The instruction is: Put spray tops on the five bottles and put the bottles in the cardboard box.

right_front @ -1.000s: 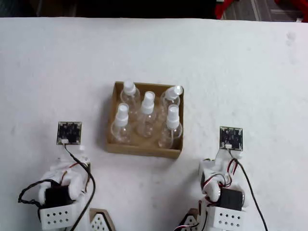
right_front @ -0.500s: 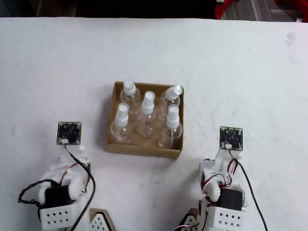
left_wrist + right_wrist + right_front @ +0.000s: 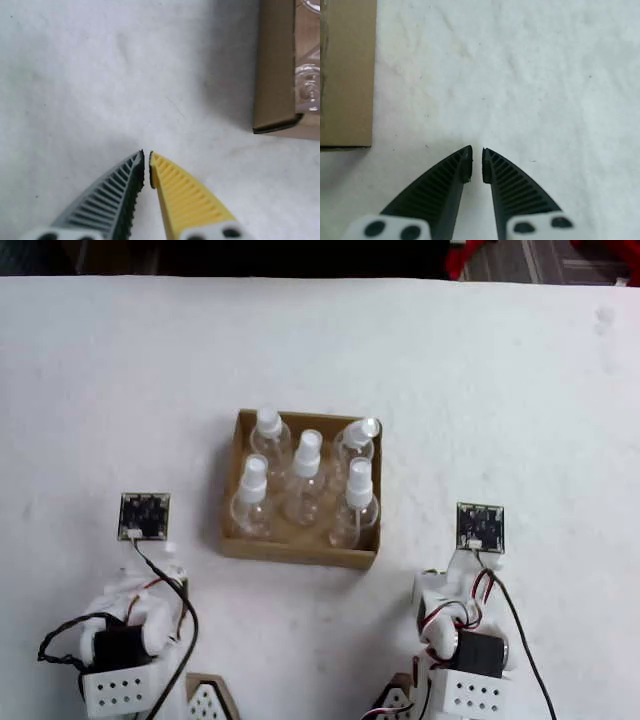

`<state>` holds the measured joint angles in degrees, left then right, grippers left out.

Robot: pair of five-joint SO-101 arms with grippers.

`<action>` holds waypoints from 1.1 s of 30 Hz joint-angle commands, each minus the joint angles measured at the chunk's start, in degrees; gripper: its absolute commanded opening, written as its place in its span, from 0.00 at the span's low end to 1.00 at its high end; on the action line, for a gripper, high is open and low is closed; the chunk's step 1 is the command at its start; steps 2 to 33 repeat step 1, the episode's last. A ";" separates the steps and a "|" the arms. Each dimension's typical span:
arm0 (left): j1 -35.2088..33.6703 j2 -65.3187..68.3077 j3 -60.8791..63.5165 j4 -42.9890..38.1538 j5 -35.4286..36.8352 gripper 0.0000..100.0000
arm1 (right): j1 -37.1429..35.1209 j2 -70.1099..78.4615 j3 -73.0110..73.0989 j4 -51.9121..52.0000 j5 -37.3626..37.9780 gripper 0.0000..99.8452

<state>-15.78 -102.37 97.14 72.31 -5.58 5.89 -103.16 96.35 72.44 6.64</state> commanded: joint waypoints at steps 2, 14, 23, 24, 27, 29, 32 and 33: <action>-0.66 -0.57 -0.09 0.70 0.44 0.02 | -0.57 -0.31 0.53 0.31 0.62 0.02; -0.66 -0.57 -0.09 0.70 0.44 0.02 | -0.57 -0.31 0.53 0.31 0.62 0.02; -0.66 -0.57 -0.09 0.70 0.44 0.02 | -0.57 -0.31 0.53 0.31 0.62 0.02; -0.66 -0.57 -0.09 0.70 0.44 0.02 | -0.57 -0.31 0.53 0.31 0.62 0.02; -0.66 -0.57 -0.09 0.70 0.44 0.02 | -0.57 -0.31 0.53 0.31 0.62 0.02; -0.66 -0.57 -0.09 0.70 0.44 0.02 | -0.57 -0.31 0.53 0.31 0.62 0.02; -0.66 -0.57 -0.09 0.70 0.44 0.02 | -0.57 -0.31 0.53 0.31 0.62 0.02; -0.66 -0.57 -0.09 0.70 0.44 0.02 | -0.57 -0.31 0.53 0.31 0.62 0.02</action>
